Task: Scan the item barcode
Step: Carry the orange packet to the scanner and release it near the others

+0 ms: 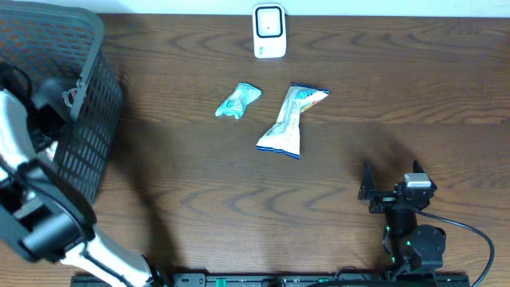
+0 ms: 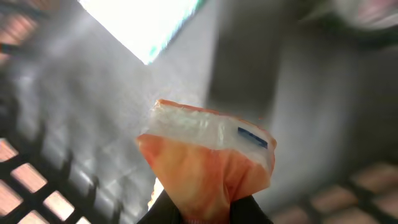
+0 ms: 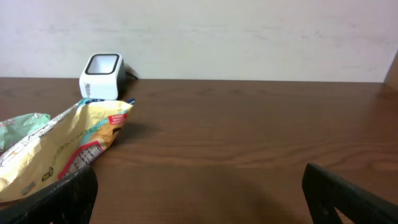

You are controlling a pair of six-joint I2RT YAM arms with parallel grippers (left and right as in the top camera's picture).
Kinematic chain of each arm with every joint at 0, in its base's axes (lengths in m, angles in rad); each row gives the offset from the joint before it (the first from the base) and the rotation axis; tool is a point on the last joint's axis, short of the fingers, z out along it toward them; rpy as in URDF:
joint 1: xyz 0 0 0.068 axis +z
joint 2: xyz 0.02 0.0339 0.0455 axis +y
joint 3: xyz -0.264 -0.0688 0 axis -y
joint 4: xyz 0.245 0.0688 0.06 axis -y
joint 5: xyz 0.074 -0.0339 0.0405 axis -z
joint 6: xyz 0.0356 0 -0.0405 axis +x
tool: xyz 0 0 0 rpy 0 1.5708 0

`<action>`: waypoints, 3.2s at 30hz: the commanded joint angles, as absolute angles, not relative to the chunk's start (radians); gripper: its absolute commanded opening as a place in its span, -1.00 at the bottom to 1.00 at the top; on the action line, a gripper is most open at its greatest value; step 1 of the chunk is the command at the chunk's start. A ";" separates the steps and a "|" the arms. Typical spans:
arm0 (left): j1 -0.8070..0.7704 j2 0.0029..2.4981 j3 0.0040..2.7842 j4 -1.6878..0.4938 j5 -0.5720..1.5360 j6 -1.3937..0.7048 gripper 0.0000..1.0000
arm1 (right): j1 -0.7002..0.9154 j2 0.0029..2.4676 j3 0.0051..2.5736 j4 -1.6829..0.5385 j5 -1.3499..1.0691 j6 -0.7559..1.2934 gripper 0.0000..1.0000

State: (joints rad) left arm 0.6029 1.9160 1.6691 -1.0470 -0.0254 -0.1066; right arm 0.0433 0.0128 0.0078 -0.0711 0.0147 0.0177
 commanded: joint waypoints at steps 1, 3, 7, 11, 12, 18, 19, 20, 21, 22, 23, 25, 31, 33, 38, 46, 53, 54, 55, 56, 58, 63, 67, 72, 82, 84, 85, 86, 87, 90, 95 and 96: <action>0.604 1.768 1.702 -1.024 0.019 -0.173 -0.86 | 0.047 0.009 0.005 -0.074 0.016 0.028 0.98; 0.604 1.679 1.702 -0.997 0.020 -0.224 -0.86 | 0.047 0.009 0.005 -0.075 0.016 0.029 0.99; 0.604 1.562 1.702 -0.935 0.121 -0.242 -0.86 | 0.047 0.009 0.005 -0.075 0.016 0.029 0.98; 0.603 1.460 1.702 -0.856 0.291 -0.242 -0.86 | 0.047 0.009 0.005 -0.075 0.016 0.029 0.99; 0.603 1.441 1.702 -0.842 0.319 -0.242 -0.86 | 0.047 0.009 0.005 -0.075 0.016 0.029 0.99; 0.576 1.342 1.702 -0.775 0.460 -0.242 -0.85 | 0.047 0.009 0.005 -0.075 0.016 0.029 0.98; 0.563 1.335 1.702 -0.769 0.460 -0.242 -0.86 | 0.047 0.009 0.005 -0.075 0.016 0.029 0.99; 0.542 1.325 1.702 -0.759 0.460 -0.242 -0.86 | 0.047 0.009 0.005 -0.075 0.016 0.029 0.99; 0.518 1.317 1.702 -0.744 0.460 -0.241 -0.86 | 0.047 0.009 0.005 -0.075 0.016 0.029 0.98; 0.497 1.311 1.702 -0.733 0.459 -0.241 -0.86 | 0.047 0.009 0.005 -0.075 0.016 0.029 0.99; 0.461 1.302 1.702 -0.711 0.450 -0.237 -0.86 | 0.047 0.009 0.005 -0.075 0.016 0.029 0.99; 0.420 1.286 1.702 -0.700 0.397 -0.237 -0.85 | 0.047 0.009 0.005 -0.075 0.016 0.029 0.98; 0.332 1.262 1.702 -0.702 0.362 -0.238 -0.86 | 0.047 0.009 0.005 -0.075 0.016 0.029 0.98; 0.288 1.261 1.702 -0.702 0.362 -0.238 -0.86 | 0.047 0.009 0.005 -0.075 0.016 0.029 0.99; 0.109 1.269 1.699 -0.720 0.366 -0.238 -0.86 | 0.047 0.009 0.005 -0.075 0.016 0.029 0.99; -0.146 1.452 1.696 -0.800 0.319 -0.237 -0.85 | 0.047 0.009 0.005 -0.075 0.016 0.029 0.99; -0.257 1.721 1.696 -0.791 0.320 -0.238 -0.85 | 0.047 0.009 0.005 -0.075 0.016 0.028 0.98; -0.271 1.763 1.696 -0.783 0.320 -0.238 -0.85 | 0.047 0.009 0.005 -0.075 0.016 0.029 0.99; -0.281 1.789 1.696 -0.775 0.320 -0.238 -0.85 | 0.047 0.009 0.005 -0.075 0.016 0.029 0.99; -0.293 1.826 1.696 -0.764 0.320 -0.238 -0.85 | 0.047 0.009 0.005 -0.075 0.016 0.029 0.99; -0.313 1.886 1.696 -0.748 0.320 -0.238 -0.85 | 0.047 0.009 0.005 -0.075 0.016 0.029 0.99; -0.353 2.006 1.696 -0.740 0.321 -0.238 -0.52 | 0.047 0.009 0.005 -0.075 0.016 0.029 0.99; -0.373 2.036 1.694 -0.744 0.320 -0.237 0.05 | 0.047 0.009 0.005 -0.075 0.016 0.029 0.99; -0.371 2.027 1.695 -0.724 0.320 -0.213 0.38 | 0.047 0.009 0.005 -0.075 0.016 0.029 0.98; -0.272 1.777 1.703 -0.703 0.320 -0.214 0.40 | 0.047 0.009 0.005 -0.075 0.016 0.029 0.99; -0.237 1.697 1.703 -0.685 0.320 -0.214 0.39 | 0.047 0.009 0.005 -0.075 0.016 0.029 0.99; -0.213 1.652 1.703 -0.672 0.319 -0.210 0.39 | 0.047 0.009 0.005 -0.075 0.016 0.028 0.99; -0.187 1.608 1.703 -0.662 0.319 -0.202 0.40 | 0.047 0.009 0.005 -0.075 0.016 0.028 0.98; -0.162 1.575 1.703 -0.654 0.319 -0.184 0.39 | 0.047 0.009 0.005 -0.075 0.016 0.029 0.98; -0.078 1.496 1.703 -0.646 0.318 -0.146 0.39 | 0.047 0.009 0.005 -0.075 0.016 0.029 0.99; 0.101 1.428 1.702 -0.655 0.249 -0.147 0.40 | 0.047 0.009 0.005 -0.075 0.016 0.029 0.99; 0.134 1.425 1.702 -0.657 0.232 -0.147 0.40 | 0.047 0.009 0.005 -0.075 0.016 0.029 0.99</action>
